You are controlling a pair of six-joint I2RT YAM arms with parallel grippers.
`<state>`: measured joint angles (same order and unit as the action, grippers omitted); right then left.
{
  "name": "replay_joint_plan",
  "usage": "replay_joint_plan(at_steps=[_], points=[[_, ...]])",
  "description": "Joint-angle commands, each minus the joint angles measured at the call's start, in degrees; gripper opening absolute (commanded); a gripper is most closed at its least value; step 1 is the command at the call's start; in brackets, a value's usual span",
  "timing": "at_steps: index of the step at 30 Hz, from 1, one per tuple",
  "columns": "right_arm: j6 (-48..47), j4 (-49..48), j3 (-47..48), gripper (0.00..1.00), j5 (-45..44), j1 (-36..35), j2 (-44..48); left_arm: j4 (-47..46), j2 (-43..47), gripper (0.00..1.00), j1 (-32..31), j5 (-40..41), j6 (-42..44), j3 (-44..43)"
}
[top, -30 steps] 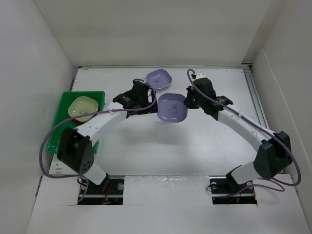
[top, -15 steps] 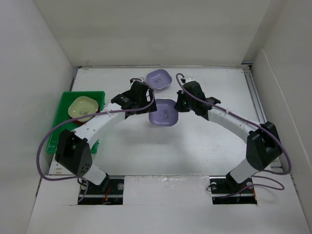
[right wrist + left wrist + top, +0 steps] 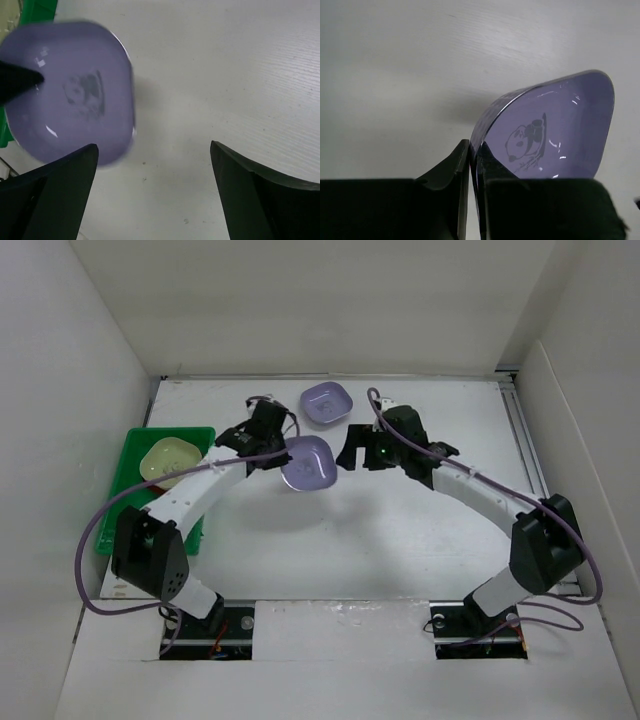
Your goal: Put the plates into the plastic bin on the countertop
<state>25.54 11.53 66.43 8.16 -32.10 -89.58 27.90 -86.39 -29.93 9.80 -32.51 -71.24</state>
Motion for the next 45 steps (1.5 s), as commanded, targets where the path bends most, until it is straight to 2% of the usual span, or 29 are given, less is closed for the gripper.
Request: replay_joint_plan(at_steps=[1, 6, 7, 10, 14, 17, 22, 23, 24, 27, 28, 29, 32, 36, 37, 40, 45], points=[[0.39, -3.10, -1.65, 1.00, -1.56, 2.56, 4.24, 3.30, 2.80, 0.00, 9.25, 5.58, -1.14, -3.64], [-0.32, -2.39, -4.73, 1.00, -0.34, 3.97, 5.29, 1.99, 6.32, 0.00, 28.49, 2.42, -3.51, -3.64], [-0.92, -2.39, -4.73, 1.00, 0.18, 3.97, 5.29, 1.46, 6.32, 0.00, 35.49, 0.06, -3.52, -2.86], [-0.93, -2.39, -6.84, 1.00, 0.88, 3.97, 5.29, -0.57, 3.09, 0.00, 45.89, -4.52, -4.05, -2.32], [-2.16, -3.53, -7.46, 1.00, 1.50, 4.50, 4.68, -0.30, -1.41, 0.00, 52.15, -4.89, -6.76, -4.26], [-2.69, -3.53, -7.46, 1.00, 3.78, 6.26, 2.93, -2.84, -3.25, 0.00, 55.67, -5.84, -9.05, -2.23], [-2.69, -4.59, -7.99, 1.00, 5.45, 7.49, 2.39, -2.85, -6.68, 0.00, 57.62, -5.85, -10.38, -3.29], [-2.69, -5.11, -7.99, 1.00, 5.46, 7.49, 2.39, -2.85, -6.69, 0.06, 58.23, -6.54, -10.38, -3.29], [-2.69, -5.11, -7.99, 1.00, 5.46, 7.49, 2.39, -2.85, -6.08, 0.29, 58.23, -6.55, -10.90, -3.29], [-1.91, -6.43, -7.99, 1.00, 4.85, 7.49, 1.78, -2.85, -2.05, 0.64, 58.23, -6.02, -10.91, -2.06], [-1.90, -6.43, -7.99, 1.00, 4.24, 7.49, 1.78, -3.37, -0.72, 0.93, 58.23, -6.02, -10.91, -2.06], [-1.29, -6.43, -7.03, 1.00, 2.75, 6.97, 1.08, -3.38, 0.68, 1.00, 58.23, -6.63, -10.38, -1.54], [0.03, -6.43, -3.08, 1.00, -1.29, 6.96, -2.43, -4.08, 6.39, 1.00, 56.49, -6.30, -7.92, -0.39], [4.42, -6.43, 6.49, 1.00, -8.93, 7.57, -12.09, -6.18, 11.85, 1.00, 52.09, -7.42, -5.11, 3.03], [5.65, -3.91, 12.00, 1.00, -10.00, 7.58, -14.63, -7.06, 13.25, 1.00, 51.12, -8.04, -5.11, 4.43], [9.17, 1.11, 23.51, 1.00, -12.64, 8.10, -24.22, -7.77, 14.31, 1.00, 46.20, -8.05, -3.61, 4.45], [12.94, 4.98, 36.81, 1.00, -18.87, 8.10, -36.07, -9.44, 14.32, 1.00, 43.74, -11.12, -2.29, 4.97]])
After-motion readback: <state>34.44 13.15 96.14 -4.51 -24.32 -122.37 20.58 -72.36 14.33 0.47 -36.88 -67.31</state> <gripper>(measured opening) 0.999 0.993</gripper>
